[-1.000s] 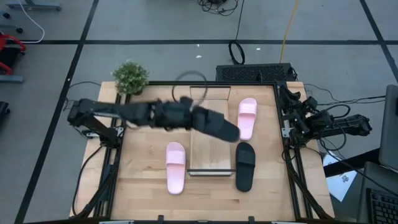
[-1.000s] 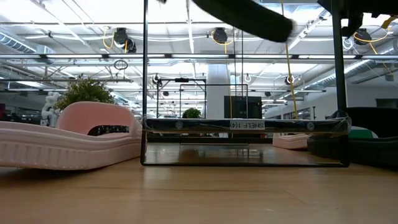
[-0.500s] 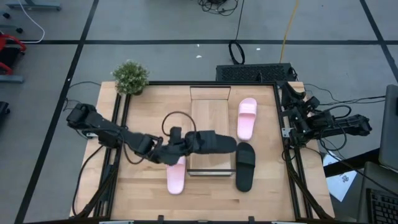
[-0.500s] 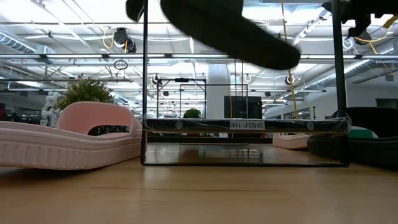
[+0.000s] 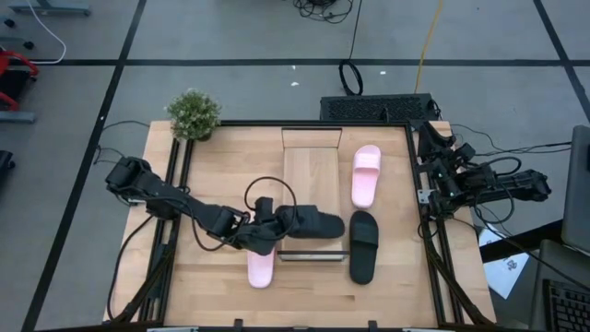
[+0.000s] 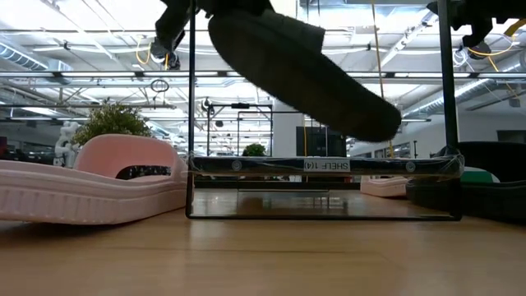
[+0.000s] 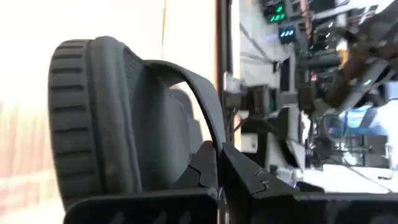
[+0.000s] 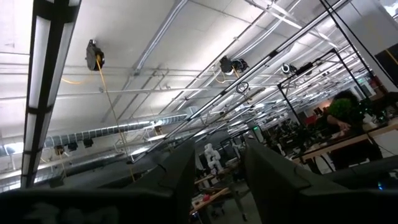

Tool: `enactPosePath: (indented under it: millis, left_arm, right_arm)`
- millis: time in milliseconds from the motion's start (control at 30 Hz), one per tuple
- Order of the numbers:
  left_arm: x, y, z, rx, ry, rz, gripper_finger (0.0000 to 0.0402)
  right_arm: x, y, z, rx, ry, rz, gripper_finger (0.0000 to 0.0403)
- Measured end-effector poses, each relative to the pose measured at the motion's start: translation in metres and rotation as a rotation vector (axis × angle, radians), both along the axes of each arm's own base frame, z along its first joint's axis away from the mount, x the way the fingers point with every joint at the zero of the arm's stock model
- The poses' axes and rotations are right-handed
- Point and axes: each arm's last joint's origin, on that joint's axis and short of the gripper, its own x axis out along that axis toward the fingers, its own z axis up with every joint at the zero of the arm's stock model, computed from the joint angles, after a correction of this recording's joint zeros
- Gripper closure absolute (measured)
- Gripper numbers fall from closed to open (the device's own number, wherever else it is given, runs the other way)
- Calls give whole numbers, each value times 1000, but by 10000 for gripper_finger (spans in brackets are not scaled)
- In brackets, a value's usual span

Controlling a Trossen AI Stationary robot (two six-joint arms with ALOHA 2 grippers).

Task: Pick and place slides into the shelf
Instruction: Put the top black slipper on the shelf

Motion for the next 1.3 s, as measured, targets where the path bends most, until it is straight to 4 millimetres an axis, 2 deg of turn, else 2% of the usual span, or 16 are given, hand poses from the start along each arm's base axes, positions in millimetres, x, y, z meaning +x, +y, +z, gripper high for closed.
enactPosePath:
  millis: [467, 700, 1000, 1300]
  left_arm:
    - [-2, -1, -5, -146, 77, -112, 401]
    - [-2, 1, -7, -152, 94, -115, 401]
    - [1, 2, -1, -90, 25, -56, 401]
    - [10, 2, -15, -94, 58, -70, 401]
  right_arm:
    - [0, 0, 0, 0, 0, 0, 275]
    - [0, 0, 0, -1, 0, 1, 275]
    - [0, 0, 0, -1, 0, 0, 275]
    - [0, 0, 0, -12, 19, -13, 275]
